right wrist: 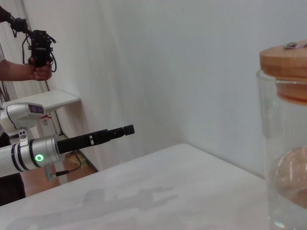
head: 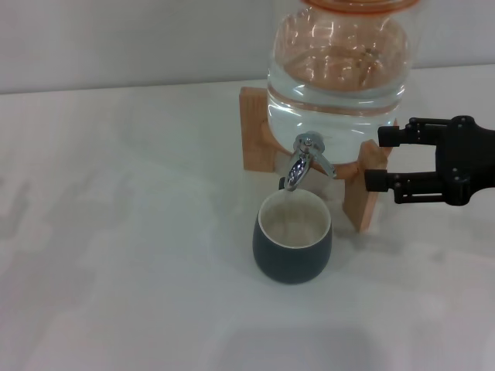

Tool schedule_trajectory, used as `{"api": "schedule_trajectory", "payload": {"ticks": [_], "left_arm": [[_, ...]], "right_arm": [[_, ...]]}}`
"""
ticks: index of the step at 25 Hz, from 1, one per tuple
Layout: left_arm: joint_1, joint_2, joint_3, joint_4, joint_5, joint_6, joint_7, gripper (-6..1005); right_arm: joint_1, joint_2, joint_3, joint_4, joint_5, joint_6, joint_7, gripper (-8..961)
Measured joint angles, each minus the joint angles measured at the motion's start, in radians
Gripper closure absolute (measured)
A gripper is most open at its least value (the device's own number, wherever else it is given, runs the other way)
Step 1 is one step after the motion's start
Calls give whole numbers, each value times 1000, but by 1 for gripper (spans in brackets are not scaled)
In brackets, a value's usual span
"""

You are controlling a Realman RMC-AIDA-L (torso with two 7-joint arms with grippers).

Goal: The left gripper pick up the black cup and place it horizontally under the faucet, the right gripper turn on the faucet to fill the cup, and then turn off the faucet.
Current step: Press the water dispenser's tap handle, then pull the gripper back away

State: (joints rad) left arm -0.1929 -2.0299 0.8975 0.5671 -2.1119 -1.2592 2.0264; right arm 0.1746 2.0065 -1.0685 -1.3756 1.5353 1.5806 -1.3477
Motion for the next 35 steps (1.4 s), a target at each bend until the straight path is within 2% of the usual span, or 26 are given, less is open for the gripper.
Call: {"api": "schedule_trajectory", "payload": {"ticks": [9, 20, 26, 35], "left_arm": [[4, 0, 0, 4, 0, -8, 0, 507], [8, 0, 0, 1, 26, -17, 0, 507], [10, 1, 0, -1, 38, -25, 0, 507], [10, -1, -2, -1, 38, -25, 2, 507]], "right_arm": [[-57, 0, -120, -66, 5, -95, 37, 171], [-80, 0, -249, -106, 22, -86, 52, 170], [-59, 0, -331, -93, 24, -113, 45, 170], [17, 0, -413, -53, 17, -183, 45, 171]]}}
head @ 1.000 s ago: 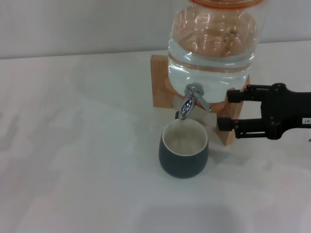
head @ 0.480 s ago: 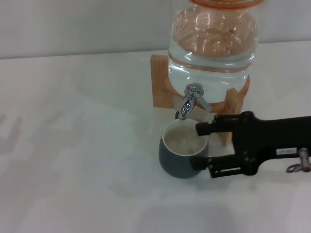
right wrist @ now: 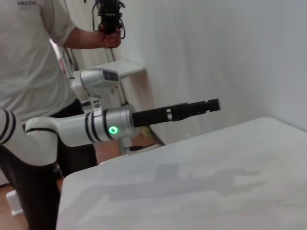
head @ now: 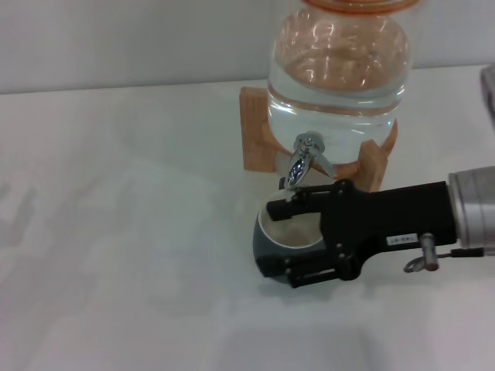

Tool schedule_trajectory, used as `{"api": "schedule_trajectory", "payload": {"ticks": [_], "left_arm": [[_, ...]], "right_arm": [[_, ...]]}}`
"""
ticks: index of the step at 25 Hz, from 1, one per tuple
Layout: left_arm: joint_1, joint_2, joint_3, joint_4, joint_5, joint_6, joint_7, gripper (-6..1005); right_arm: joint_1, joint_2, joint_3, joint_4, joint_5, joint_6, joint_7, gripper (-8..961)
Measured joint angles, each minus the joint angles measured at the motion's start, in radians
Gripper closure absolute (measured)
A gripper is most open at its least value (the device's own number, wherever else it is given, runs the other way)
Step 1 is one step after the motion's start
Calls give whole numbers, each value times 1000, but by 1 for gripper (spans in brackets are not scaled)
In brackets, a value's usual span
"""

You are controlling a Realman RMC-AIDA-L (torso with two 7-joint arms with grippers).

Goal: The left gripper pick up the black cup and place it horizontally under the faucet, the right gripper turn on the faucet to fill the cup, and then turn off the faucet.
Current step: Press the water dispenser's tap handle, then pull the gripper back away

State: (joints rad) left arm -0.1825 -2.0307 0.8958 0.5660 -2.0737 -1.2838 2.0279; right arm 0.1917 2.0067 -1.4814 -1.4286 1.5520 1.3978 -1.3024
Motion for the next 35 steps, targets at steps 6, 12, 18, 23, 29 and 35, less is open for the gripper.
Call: {"api": "schedule_trajectory", "payload": {"ticks": [6, 12, 18, 23, 29, 35], "left_arm": [[-4, -3, 0, 0, 0, 7, 8, 507], [-5, -3, 0, 0, 0, 9, 9, 507], [-5, -1, -3, 0, 0, 10, 9, 507], [-9, 1, -3, 0, 0, 15, 9, 507], [-14, 1, -3, 0, 0, 23, 9, 507], [-14, 0, -3, 0, 0, 23, 9, 507]], "right_arm": [[39, 1, -25, 37, -2, -32, -1, 171], [56, -2, -4, 65, -11, -73, -4, 170], [55, -2, 24, 66, -27, -64, -4, 170], [53, -6, 30, 66, -30, -58, -4, 171], [51, -2, 85, 67, -55, -31, 1, 171], [49, -4, 116, 66, -57, -12, 2, 170]]}}
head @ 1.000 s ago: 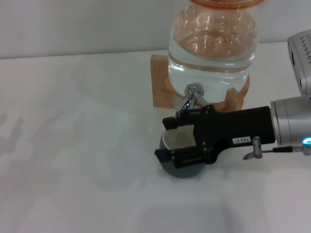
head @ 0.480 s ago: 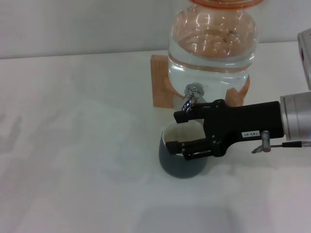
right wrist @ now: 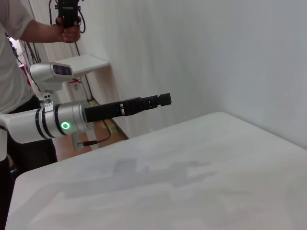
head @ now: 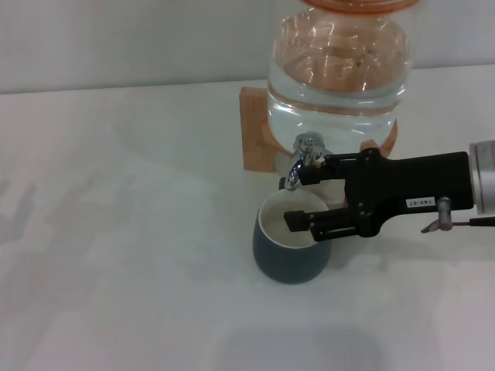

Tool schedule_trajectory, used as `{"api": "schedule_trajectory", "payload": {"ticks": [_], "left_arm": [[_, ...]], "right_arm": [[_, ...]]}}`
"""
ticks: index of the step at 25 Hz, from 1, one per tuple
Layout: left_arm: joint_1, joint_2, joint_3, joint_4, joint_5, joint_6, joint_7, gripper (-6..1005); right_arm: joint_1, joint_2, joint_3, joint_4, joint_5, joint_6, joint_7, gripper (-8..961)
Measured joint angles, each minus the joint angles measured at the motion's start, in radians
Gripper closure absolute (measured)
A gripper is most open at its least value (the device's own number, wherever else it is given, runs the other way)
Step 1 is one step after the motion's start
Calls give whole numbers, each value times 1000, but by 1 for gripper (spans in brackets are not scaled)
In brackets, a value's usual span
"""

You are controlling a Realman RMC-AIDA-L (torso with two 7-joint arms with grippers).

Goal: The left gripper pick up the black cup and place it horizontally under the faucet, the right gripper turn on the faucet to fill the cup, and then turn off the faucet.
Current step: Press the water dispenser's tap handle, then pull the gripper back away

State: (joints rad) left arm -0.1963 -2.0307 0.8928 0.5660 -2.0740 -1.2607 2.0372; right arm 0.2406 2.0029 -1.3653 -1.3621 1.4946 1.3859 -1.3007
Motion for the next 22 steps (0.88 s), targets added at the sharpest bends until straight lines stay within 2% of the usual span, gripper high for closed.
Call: {"api": "schedule_trajectory", "payload": {"ticks": [11, 22], "left_arm": [[-3, -2, 0, 0, 0, 3, 0, 507], [-5, -1, 0, 0, -1, 14, 5, 507]], "right_arm": [[7, 1, 30, 6, -23, 10, 1, 170], [6, 2, 109, -1, 38, 111, -8, 170]]}}
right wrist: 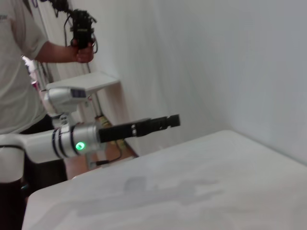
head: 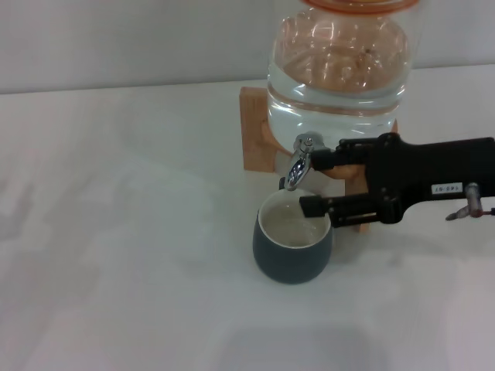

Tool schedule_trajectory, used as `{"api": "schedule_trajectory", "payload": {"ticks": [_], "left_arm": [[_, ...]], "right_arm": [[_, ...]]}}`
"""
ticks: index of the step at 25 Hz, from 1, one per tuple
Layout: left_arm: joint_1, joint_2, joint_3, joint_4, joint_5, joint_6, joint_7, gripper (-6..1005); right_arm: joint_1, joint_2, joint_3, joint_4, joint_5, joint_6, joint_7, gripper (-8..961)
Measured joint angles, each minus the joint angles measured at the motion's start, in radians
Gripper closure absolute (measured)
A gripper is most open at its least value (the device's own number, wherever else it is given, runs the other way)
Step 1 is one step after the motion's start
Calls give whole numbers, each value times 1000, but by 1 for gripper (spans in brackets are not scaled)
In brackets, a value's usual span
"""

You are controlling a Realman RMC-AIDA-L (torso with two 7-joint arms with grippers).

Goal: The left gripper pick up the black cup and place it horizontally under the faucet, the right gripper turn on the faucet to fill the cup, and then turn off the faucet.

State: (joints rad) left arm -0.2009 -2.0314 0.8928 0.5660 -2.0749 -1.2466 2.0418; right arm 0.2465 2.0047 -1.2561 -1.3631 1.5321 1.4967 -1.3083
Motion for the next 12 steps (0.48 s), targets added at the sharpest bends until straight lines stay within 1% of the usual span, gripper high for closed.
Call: {"api": "schedule_trajectory", "payload": {"ticks": [3, 4, 5, 6, 9, 12], "left_arm": [[0, -1, -17, 0, -1, 1, 8, 507], [0, -1, -24, 0, -1, 1, 8, 507], [-1, -2, -32, 0, 0, 1, 9, 507], [-1, -2, -41, 0, 1, 1, 10, 507], [2, -3, -60, 0, 1, 1, 18, 507], [7, -4, -93, 0, 2, 1, 33, 507]], "right_arm": [[-1, 0, 61, -1, 1, 23, -5, 171], [-2, 0, 102, -1, 1, 46, -9, 171], [-5, 0, 173, -1, 2, 90, -18, 171], [-5, 0, 173, -1, 2, 90, -18, 171], [-14, -1, 318, 16, 2, 157, -55, 171], [-34, -1, 415, 42, 3, 172, -104, 171]]}}
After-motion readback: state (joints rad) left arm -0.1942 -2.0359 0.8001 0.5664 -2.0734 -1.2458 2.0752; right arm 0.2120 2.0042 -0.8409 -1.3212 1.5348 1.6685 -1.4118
